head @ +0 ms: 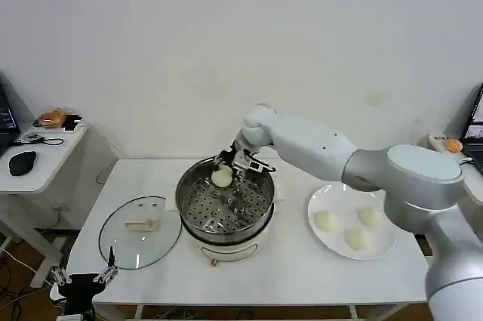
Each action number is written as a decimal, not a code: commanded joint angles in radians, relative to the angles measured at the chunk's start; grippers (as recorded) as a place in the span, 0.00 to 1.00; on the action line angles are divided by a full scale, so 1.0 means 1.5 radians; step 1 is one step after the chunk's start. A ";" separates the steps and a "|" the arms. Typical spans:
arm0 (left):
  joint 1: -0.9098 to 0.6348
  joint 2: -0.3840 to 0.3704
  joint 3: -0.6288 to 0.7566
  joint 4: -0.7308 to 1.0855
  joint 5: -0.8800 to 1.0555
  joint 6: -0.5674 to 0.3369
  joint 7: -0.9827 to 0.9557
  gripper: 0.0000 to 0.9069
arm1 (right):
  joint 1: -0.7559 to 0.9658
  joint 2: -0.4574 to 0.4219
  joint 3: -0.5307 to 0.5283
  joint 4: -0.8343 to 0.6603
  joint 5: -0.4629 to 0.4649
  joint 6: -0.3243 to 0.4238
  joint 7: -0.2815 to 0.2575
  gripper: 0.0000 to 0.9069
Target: Take steamed baozi put them in steamer then cover it.
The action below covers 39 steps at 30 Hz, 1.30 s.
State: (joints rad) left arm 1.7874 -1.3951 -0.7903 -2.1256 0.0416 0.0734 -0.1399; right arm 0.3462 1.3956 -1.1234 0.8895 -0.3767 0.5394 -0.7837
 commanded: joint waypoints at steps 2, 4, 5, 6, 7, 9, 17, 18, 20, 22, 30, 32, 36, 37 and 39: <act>0.000 0.001 0.002 -0.001 0.000 0.000 0.000 1.00 | 0.003 0.004 0.002 -0.016 -0.024 0.023 0.012 1.00; -0.001 0.001 0.002 -0.001 0.000 0.000 0.000 1.00 | 0.016 -0.008 0.000 0.004 0.001 0.017 0.005 1.00; -0.002 0.002 0.003 -0.001 -0.001 0.000 0.000 1.00 | 0.024 -0.013 -0.002 0.015 0.013 0.011 0.001 1.00; -0.003 0.001 0.003 0.000 -0.001 0.001 0.000 1.00 | 0.034 -0.026 -0.003 0.035 0.044 -0.003 -0.008 1.00; -0.003 0.001 0.003 -0.001 -0.001 0.002 0.001 1.00 | 0.036 -0.033 -0.004 0.047 0.056 -0.012 -0.012 1.00; 0.000 0.003 0.005 -0.005 -0.003 0.003 0.002 1.00 | 0.057 -0.060 -0.004 0.094 0.104 -0.040 -0.024 1.00; -0.002 0.013 0.018 -0.015 -0.009 0.016 0.010 1.00 | 0.170 -0.241 -0.069 0.325 0.315 -0.265 -0.050 1.00; -0.004 0.016 0.019 -0.016 -0.011 0.018 0.012 1.00 | 0.180 -0.277 -0.073 0.347 0.324 -0.279 -0.049 1.00; -0.008 0.023 0.019 -0.018 -0.015 0.023 0.018 1.00 | 0.205 -0.327 -0.086 0.377 0.331 -0.307 -0.049 1.00; -0.012 0.030 0.019 -0.023 -0.027 0.033 0.022 1.00 | 0.224 -0.381 -0.100 0.402 0.334 -0.325 -0.048 1.00; -0.037 0.051 0.022 -0.033 -0.041 0.050 0.029 1.00 | 0.217 -0.630 -0.147 0.506 0.290 -0.374 -0.054 1.00; -0.041 0.053 0.028 -0.030 -0.040 0.051 0.029 1.00 | 0.195 -0.666 -0.147 0.521 0.273 -0.385 -0.053 1.00; -0.043 0.053 0.037 -0.027 -0.038 0.051 0.029 1.00 | 0.131 -0.717 -0.133 0.530 0.252 -0.404 -0.050 1.00; -0.044 0.054 0.039 -0.026 -0.036 0.051 0.029 1.00 | 0.109 -0.727 -0.127 0.528 0.249 -0.407 -0.050 1.00; -0.045 0.055 0.039 -0.024 -0.036 0.051 0.029 1.00 | 0.080 -0.732 -0.119 0.526 0.248 -0.411 -0.050 1.00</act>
State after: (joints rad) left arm 1.7332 -1.3237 -0.7408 -2.1647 -0.0073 0.1420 -0.0985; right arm 0.5630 0.5304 -1.2946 1.5723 0.0036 0.0053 -0.8542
